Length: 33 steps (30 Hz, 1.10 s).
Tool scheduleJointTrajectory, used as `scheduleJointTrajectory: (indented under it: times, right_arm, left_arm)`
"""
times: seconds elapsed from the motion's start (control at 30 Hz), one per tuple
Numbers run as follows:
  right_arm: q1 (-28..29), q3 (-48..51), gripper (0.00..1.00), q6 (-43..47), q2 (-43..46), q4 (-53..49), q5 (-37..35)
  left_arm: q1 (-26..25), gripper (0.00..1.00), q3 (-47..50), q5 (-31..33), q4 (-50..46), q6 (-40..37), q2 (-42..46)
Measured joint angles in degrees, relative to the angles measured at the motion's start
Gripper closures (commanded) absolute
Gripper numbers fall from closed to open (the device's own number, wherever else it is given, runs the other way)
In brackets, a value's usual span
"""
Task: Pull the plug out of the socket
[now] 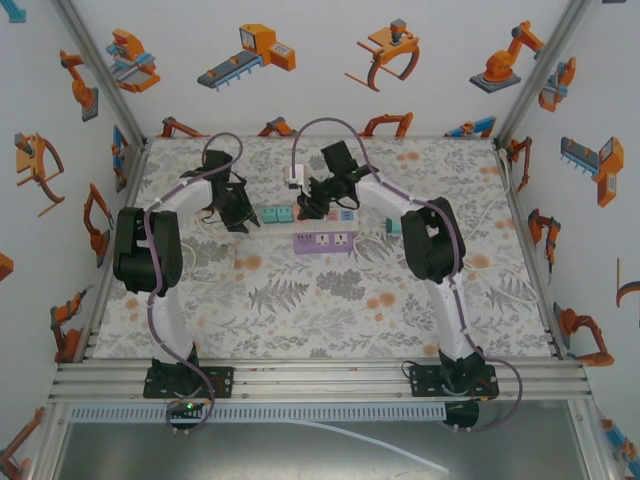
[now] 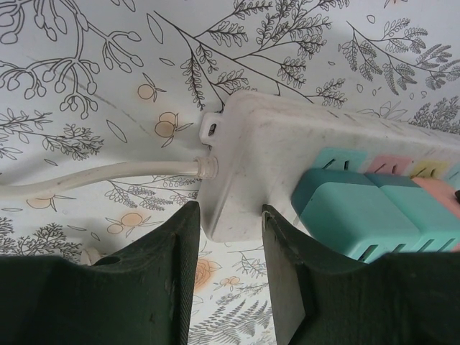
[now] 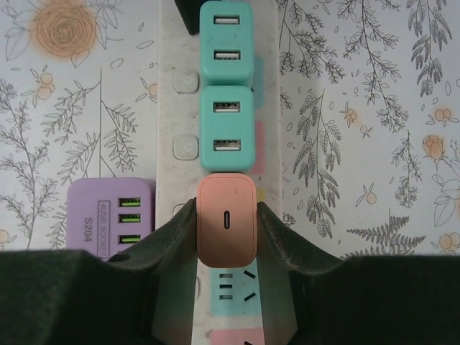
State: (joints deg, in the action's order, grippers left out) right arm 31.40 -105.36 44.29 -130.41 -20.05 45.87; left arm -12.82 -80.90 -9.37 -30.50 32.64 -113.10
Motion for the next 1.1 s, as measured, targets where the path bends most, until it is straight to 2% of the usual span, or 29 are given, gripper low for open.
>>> scheduleJointTrajectory:
  times: [0.2, 0.37, 0.6, 0.73, 0.83, 1.1]
  right_arm:
    - [-1.2, 0.6, 0.83, -7.2, 0.1, 7.2, 3.1]
    - [-1.6, 2.8, 0.84, -9.9, 0.6, 12.0, 3.7]
    - [-1.6, 5.2, 0.84, -11.8, 3.1, 15.7, 3.8]
    - [-1.6, 8.3, 0.87, -16.0, 6.2, 22.4, 4.8]
    - [-1.7, 10.5, 0.86, -19.7, 8.5, 27.8, 5.8]
    - [-2.5, 16.3, 0.86, -28.8, 14.4, 38.6, 5.0]
  left_arm:
    - [-0.3, 0.59, 0.0, 1.1, -0.1, 0.3, 0.2]
    - [-0.4, 0.58, 0.0, 1.6, -0.2, 0.5, 0.3]
    - [-0.5, 0.47, 0.0, 2.8, -1.0, 0.6, 0.5]
    - [-0.7, 0.43, 0.2, 3.6, -2.2, 0.6, 1.1]
    - [-0.7, 0.36, 0.7, 4.0, -3.4, 0.5, 2.4]
    - [-0.7, 0.24, 1.1, 3.9, -4.3, 0.1, 11.6]
